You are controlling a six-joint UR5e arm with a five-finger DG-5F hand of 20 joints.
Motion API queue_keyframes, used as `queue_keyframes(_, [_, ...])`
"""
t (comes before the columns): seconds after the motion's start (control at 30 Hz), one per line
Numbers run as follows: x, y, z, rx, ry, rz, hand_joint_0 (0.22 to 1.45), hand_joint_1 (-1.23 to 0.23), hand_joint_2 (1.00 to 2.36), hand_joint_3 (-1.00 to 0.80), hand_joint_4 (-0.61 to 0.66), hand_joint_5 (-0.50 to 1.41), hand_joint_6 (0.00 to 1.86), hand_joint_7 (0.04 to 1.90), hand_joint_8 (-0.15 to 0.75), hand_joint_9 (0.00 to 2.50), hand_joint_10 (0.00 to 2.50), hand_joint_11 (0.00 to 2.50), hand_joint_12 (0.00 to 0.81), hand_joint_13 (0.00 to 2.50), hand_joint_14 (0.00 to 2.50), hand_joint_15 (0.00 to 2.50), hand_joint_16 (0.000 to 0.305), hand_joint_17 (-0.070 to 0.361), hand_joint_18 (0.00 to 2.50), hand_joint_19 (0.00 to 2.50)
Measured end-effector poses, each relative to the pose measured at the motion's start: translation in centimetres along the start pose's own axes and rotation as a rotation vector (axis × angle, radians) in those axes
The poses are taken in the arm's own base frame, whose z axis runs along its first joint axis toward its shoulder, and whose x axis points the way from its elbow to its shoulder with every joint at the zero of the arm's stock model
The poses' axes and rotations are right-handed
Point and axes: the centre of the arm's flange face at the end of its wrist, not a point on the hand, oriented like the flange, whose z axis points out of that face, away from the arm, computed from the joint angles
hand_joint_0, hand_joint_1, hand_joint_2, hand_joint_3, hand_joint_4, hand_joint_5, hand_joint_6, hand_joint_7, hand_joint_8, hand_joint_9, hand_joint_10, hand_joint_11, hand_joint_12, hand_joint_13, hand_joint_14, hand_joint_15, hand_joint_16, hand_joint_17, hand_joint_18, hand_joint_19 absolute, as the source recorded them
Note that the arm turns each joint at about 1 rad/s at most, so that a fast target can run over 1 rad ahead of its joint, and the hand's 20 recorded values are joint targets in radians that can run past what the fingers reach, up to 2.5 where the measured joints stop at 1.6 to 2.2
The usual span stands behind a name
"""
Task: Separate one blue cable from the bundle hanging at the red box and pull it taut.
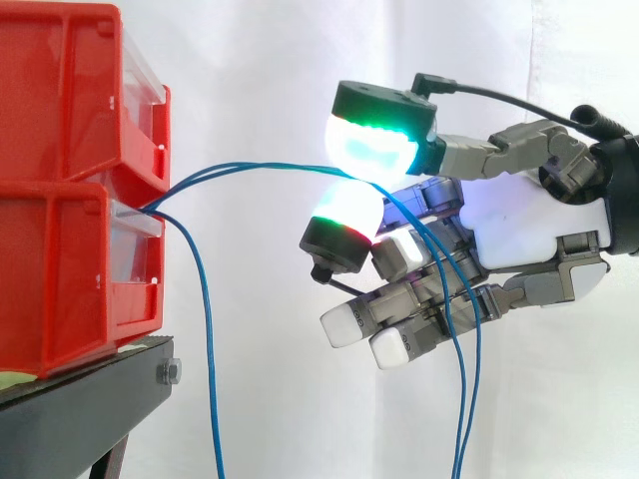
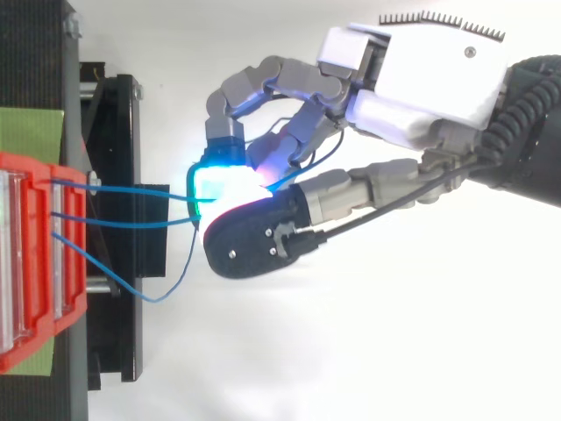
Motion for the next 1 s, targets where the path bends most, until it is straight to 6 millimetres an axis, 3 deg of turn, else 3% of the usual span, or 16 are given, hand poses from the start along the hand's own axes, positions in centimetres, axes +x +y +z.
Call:
queue_keyframes(0.1, [-0.02,-0.01,-0.01,0.001,0.000,-0.001,0.59,-0.93,1.00,-0.50,0.14,-0.14,0.95,1.12,0.337,1.07,0.02,0.71,0.323,0.74,0.01,0.32,0.039,0.088,0.71,0.40])
queue_keyframes(0.2, [-0.08,-0.02,-0.01,0.002,-0.001,-0.001,0.51,-0.91,1.00,-0.50,0.15,-0.13,0.94,1.12,0.349,1.09,0.02,0.71,0.338,0.75,0.01,0.33,0.042,0.094,0.73,0.39])
queue_keyframes(0.27, [-0.11,-0.03,0.00,0.002,-0.001,-0.001,0.45,-0.86,1.00,-0.50,0.16,-0.13,0.93,1.09,0.373,1.10,0.01,0.71,0.365,0.76,0.01,0.33,0.047,0.105,0.75,0.40])
queue_keyframes(0.3, [-0.10,-0.04,0.00,0.002,-0.001,-0.001,0.43,-0.76,1.00,-0.50,0.16,-0.13,0.93,1.07,0.385,1.12,0.01,0.70,0.373,0.77,0.01,0.32,0.049,0.110,0.76,0.40])
queue_keyframes(0.4, [-0.12,-0.03,0.00,0.002,-0.001,-0.001,0.46,-0.63,1.00,-0.50,0.16,-0.13,0.93,1.05,0.389,1.16,0.02,0.70,0.367,0.78,0.01,0.33,0.048,0.108,0.76,0.42])
queue_keyframes(0.5, [-0.12,-0.06,0.01,0.003,-0.001,-0.001,0.57,-0.52,1.00,-0.50,0.14,-0.13,0.91,1.13,0.367,1.16,0.02,0.70,0.336,0.78,0.01,0.34,0.041,0.092,0.72,0.46])
queue_keyframes(0.77, [-0.23,-0.04,0.02,0.002,-0.003,0.000,0.59,-0.70,1.02,-0.19,0.15,-0.12,0.93,1.21,0.390,1.20,0.02,0.73,0.348,0.81,0.01,0.35,0.042,0.095,0.75,0.47])
queue_keyframes(1.0, [-0.47,-0.02,0.08,0.000,-0.006,0.001,0.68,-0.85,1.02,-0.13,0.08,-0.14,0.95,1.29,0.364,1.13,0.02,0.74,0.341,0.78,0.01,0.35,0.041,0.092,0.74,0.44])
